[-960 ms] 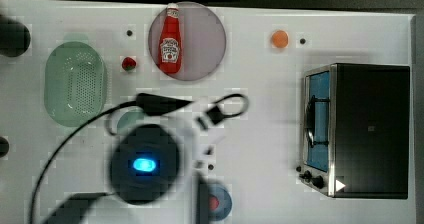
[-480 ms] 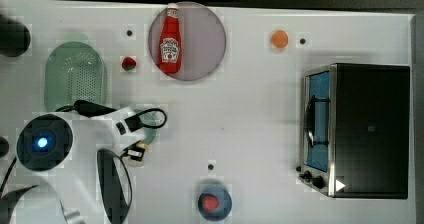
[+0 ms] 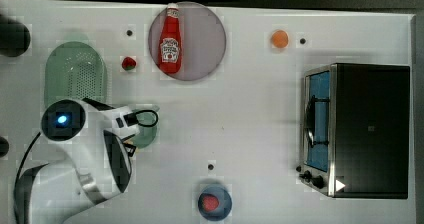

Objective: Pick Banana and place it in mug.

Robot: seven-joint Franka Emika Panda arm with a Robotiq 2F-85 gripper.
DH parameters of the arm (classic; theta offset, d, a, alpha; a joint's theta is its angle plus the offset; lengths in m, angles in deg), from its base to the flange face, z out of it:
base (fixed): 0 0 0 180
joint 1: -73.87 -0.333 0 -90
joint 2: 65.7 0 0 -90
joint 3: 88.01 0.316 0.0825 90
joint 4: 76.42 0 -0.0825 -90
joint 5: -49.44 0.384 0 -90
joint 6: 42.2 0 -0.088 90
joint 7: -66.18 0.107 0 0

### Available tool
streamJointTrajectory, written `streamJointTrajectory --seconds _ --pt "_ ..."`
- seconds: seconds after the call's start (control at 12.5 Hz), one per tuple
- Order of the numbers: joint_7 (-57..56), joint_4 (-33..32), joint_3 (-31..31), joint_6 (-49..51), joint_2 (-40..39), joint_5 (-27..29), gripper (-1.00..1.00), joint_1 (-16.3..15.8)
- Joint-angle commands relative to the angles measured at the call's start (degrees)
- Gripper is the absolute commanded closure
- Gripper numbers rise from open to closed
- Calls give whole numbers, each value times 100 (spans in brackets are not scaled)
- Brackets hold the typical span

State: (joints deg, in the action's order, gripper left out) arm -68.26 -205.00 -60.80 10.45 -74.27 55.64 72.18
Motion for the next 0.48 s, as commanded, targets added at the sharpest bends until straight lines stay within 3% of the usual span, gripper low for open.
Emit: streamJointTrajectory --seconds 0.08,0.16,0.48 --pt "633 16 -145 -635 -244 -352 49 135" --pt "829 -29 -141 -725 -309 -444 42 132" --pt "1502 -241 -131 -921 -330 -519 -43 56"
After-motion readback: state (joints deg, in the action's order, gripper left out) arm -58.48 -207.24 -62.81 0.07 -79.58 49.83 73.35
